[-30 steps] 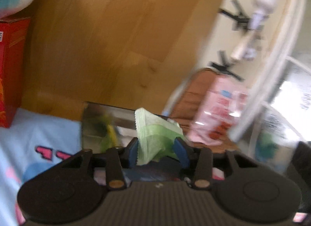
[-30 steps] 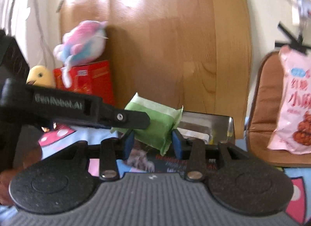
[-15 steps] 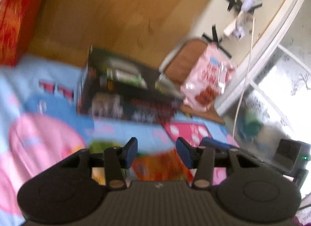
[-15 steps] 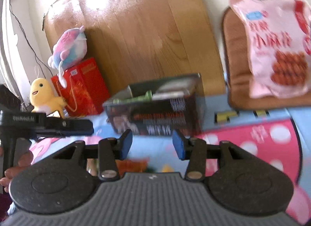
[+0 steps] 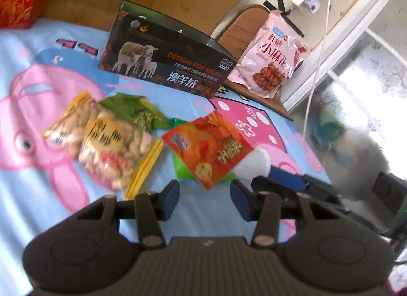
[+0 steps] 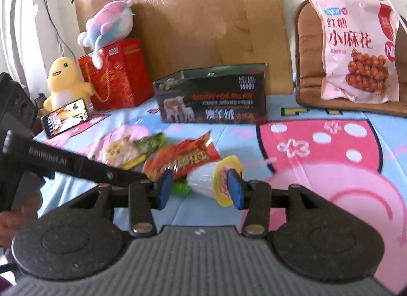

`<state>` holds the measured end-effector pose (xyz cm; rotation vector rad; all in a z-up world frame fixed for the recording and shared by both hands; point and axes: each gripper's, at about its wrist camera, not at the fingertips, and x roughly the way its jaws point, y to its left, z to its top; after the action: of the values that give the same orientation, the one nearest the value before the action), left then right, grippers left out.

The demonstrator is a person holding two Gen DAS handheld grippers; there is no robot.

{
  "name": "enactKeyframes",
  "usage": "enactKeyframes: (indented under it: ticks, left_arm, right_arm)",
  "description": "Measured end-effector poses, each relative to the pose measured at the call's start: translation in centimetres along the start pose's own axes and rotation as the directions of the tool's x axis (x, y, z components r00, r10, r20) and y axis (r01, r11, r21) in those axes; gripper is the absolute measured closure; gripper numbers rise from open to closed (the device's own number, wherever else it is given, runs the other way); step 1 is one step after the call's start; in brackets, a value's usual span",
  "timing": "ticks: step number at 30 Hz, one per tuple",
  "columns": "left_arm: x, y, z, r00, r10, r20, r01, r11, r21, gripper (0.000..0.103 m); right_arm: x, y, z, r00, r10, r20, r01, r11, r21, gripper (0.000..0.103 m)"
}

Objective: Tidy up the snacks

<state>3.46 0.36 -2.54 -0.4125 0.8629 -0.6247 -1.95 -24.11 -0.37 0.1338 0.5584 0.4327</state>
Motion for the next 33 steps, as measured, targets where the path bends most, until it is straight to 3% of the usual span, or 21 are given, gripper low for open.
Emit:
enactKeyframes:
  ticks: [4,8,10,14,16,18,20,22,23,25,33]
  left_arm:
    - [-1.0,0.4,-1.2,1.000,-0.005,0.007,0.005,1.000,-0.019,0.058]
    - [-1.5,0.6,-1.7,1.000,-0.013,0.014,0.013,1.000,-0.029,0.059]
    - [-1.6,0.7,-1.8,1.000,-0.016,0.018,0.017,0.999,-0.030,0.059]
    - [-1.5,0.8,-1.9,0.999,-0.020,0.025,0.020,0.999,-0.030,0.057]
    - [-1.5,0.8,-2.0,0.999,-0.021,0.027,0.022,0.999,-0.033,0.057]
    - [-1.6,0.9,-2.1,0.999,-0.023,0.032,0.024,0.999,-0.038,0.057]
    - [-1.6,0.9,-2.2,0.999,-0.023,0.037,0.025,0.999,-0.041,0.057]
    - [-1.7,0.9,-2.2,0.999,-0.025,0.039,0.026,0.999,-0.044,0.057]
    - [-1.8,1.0,-2.2,0.999,-0.026,0.040,0.028,0.999,-0.046,0.057]
    - [-1.9,1.2,-2.3,0.999,-0.033,0.041,0.035,0.998,-0.052,0.057]
    - [-2.0,1.3,-2.4,0.998,-0.045,0.047,0.047,0.997,-0.053,0.057]
  right_arm:
    - [-0.5,0.0,-0.9,0.999,0.016,-0.033,-0.015,1.000,0.022,0.053]
    - [-1.1,1.0,-1.4,1.000,0.001,-0.021,-0.002,0.998,-0.056,0.051]
    - [-0.9,0.9,-1.1,1.000,-0.024,-0.009,0.024,0.998,-0.065,0.038]
    - [0.2,0.2,-0.4,0.999,-0.054,-0.003,0.053,0.991,-0.120,0.036]
    - [1.1,-0.4,-0.1,0.999,-0.028,-0.017,0.025,0.986,-0.163,0.019]
    - [2.2,-0.8,0.2,0.999,-0.012,-0.036,0.004,0.977,-0.211,0.017]
    - [3.2,-0.9,0.6,0.998,0.009,-0.068,-0.026,0.969,-0.244,0.019]
    - [4.0,-0.8,0.7,0.992,0.049,-0.115,-0.076,0.968,-0.241,0.033]
    - [4.0,-0.7,0.6,0.991,0.064,-0.120,-0.092,0.966,-0.240,0.035]
    - [3.1,-0.1,0.2,0.993,0.082,-0.090,-0.103,0.960,-0.259,0.048]
    - [-1.2,1.5,-2.6,0.986,0.137,-0.099,-0.157,0.958,-0.241,0.053]
